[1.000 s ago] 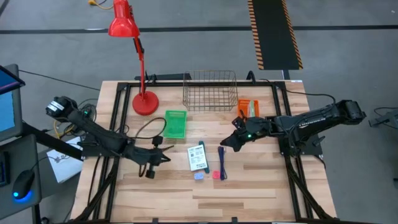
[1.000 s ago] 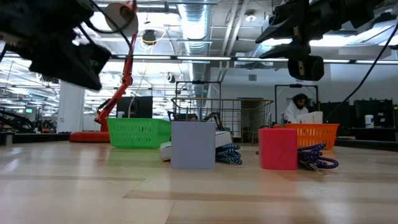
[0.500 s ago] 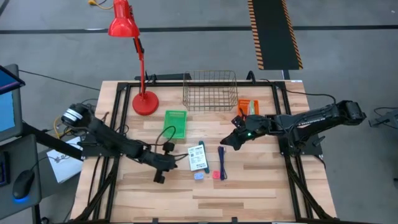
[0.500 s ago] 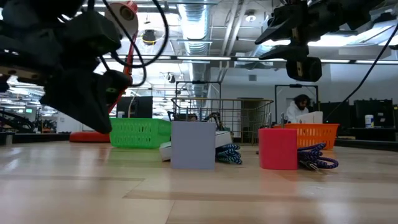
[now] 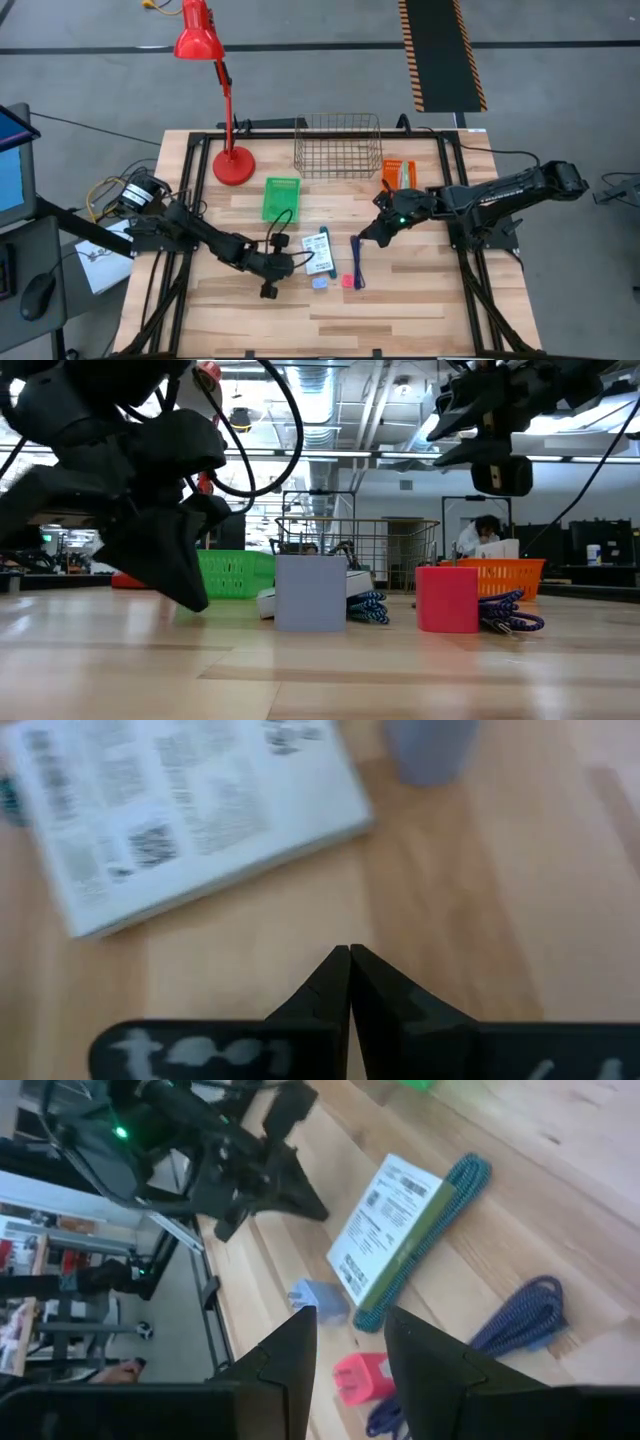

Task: Pick and place items into bin
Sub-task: Put the white card reader box into the orange basket

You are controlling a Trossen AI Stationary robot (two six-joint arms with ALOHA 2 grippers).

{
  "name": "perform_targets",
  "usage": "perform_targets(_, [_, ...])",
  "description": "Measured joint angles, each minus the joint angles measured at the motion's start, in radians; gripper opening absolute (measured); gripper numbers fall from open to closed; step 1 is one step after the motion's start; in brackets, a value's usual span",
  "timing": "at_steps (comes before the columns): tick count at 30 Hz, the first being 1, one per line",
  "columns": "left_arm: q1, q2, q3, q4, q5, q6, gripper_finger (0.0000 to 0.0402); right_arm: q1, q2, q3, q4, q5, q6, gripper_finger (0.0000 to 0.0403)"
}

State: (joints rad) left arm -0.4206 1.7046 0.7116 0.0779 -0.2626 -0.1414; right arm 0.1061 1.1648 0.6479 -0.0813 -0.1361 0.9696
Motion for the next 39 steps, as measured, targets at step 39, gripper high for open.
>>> perform_targets(39, [0.089, 0.000, 0.000, 0.029, 0.015, 0.007, 0.0000, 0.004, 0.297, 0.000, 0.210, 0.007, 0.209, 0.0123])
